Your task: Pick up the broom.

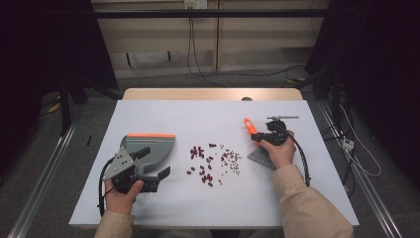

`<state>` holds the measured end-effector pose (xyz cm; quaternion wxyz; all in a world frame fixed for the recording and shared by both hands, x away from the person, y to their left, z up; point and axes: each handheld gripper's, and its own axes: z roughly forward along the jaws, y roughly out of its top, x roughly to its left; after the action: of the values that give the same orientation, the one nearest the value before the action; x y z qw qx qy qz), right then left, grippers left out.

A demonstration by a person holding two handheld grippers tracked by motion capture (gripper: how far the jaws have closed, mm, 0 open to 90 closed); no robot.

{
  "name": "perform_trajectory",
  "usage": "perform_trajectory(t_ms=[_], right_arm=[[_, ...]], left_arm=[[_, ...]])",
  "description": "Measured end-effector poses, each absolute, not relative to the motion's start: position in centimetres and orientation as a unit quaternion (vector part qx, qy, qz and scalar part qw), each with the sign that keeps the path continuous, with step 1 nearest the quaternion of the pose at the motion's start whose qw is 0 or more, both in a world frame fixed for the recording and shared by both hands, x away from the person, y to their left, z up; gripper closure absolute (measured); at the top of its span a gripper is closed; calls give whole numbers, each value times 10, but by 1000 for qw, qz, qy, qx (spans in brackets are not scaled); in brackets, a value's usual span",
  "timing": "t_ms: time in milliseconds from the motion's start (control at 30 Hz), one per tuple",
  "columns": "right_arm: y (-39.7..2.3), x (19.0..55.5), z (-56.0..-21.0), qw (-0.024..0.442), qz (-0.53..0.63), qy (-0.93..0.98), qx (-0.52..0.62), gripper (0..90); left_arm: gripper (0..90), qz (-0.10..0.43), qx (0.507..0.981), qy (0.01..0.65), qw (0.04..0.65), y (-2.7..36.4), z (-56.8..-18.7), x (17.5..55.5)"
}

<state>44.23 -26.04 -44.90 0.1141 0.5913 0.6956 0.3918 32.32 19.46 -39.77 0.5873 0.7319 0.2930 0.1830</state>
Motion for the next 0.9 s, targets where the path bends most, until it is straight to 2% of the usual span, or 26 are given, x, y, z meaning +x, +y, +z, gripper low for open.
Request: perform_trajectory(t_ms=[267,333,900], right_arm=[[-260,427,-418,134,392,720,557,763],[-262,424,-412,123,407,715,555,773],[-249,390,-402,144,398,747,512,761]], left_arm=[[38,182,734,285,588,186,-395,321],[38,182,735,285,588,185,-395,322],[38,184,734,286,588,187,-394,322]])
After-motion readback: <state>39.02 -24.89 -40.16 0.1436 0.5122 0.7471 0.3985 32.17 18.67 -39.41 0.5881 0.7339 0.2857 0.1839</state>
